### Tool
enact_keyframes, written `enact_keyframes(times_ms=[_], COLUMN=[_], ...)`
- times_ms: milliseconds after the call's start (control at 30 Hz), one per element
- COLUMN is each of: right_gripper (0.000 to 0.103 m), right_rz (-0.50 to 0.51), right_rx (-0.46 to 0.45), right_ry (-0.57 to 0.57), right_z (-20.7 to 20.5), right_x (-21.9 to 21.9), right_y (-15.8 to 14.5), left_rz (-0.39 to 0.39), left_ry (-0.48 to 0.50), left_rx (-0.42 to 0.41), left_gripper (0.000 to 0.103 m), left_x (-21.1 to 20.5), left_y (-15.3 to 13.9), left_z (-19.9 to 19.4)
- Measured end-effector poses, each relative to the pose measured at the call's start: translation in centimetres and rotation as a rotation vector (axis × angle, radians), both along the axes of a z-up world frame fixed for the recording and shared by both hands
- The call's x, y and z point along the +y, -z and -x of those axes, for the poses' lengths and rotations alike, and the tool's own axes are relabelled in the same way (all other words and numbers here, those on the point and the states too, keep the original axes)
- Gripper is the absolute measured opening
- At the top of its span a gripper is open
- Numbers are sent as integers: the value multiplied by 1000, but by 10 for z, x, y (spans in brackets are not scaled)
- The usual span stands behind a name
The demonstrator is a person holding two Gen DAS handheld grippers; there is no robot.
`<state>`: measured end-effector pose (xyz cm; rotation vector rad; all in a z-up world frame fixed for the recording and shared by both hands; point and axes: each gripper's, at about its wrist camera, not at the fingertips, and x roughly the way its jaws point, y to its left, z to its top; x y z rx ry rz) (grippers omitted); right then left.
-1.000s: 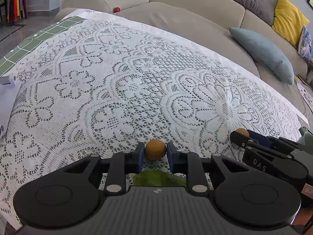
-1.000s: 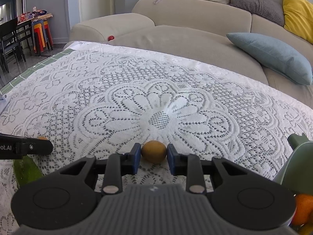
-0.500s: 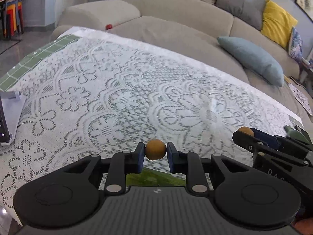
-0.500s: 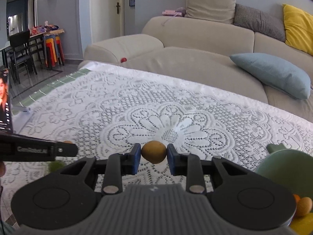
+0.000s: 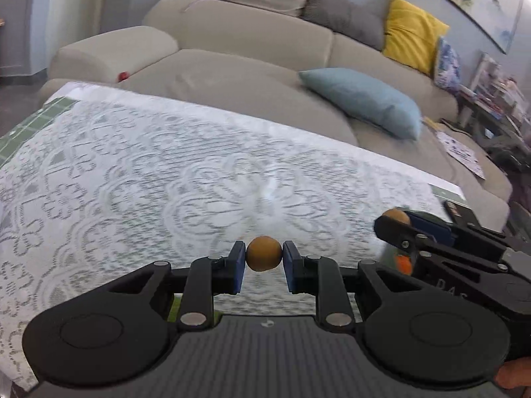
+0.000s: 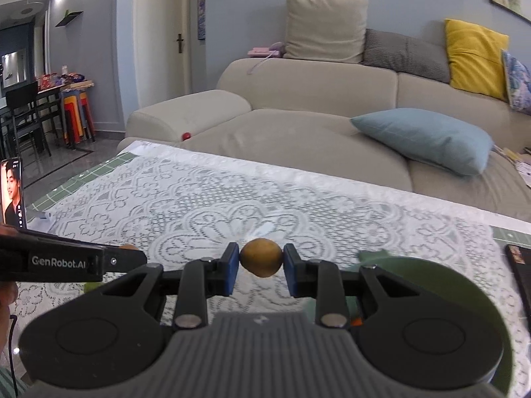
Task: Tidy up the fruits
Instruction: 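Carry both brown fruits over the green colander and lower them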
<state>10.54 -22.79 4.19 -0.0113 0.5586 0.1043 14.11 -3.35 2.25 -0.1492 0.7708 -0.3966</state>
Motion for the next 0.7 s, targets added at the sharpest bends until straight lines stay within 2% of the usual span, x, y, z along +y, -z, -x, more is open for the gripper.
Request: enact_keyframes(times_ms=[267, 500, 700], right_gripper=[25, 26, 26], right_rz=[15, 76, 63], right_rx=[6, 53, 126], right_ry=[86, 123, 150], right_z=[17, 25, 22], right_x=[-32, -56, -85], right_y=[-5, 1, 14], left_rz=[26, 61, 109], left_ry=[103, 178, 253], left_rx=[6, 30, 58], left_gripper=[26, 26, 26], left_x=[-43, -77, -105], left_y=[-5, -6, -7], left_z=[14, 20, 18])
